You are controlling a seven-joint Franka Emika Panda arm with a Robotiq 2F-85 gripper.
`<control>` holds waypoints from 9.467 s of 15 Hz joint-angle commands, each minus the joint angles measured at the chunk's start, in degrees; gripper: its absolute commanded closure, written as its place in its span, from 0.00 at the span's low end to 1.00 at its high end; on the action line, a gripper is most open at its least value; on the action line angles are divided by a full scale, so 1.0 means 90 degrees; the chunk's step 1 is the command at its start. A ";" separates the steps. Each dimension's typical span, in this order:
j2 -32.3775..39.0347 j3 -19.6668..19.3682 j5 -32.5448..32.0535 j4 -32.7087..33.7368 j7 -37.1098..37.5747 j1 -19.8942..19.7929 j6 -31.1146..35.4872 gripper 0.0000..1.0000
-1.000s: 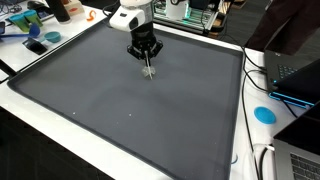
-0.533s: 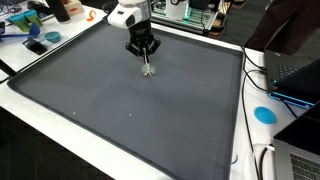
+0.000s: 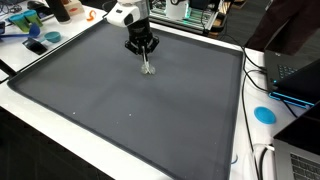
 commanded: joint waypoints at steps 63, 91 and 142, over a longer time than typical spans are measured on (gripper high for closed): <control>-0.1313 -0.0322 0.0482 0.0320 0.1964 0.0770 -0.1072 0.99; -0.0734 -0.0294 -0.1260 0.1798 0.4625 0.1670 -0.2479 0.99; 0.1634 -0.0857 -0.2044 0.4954 0.6023 0.2426 -0.3706 0.99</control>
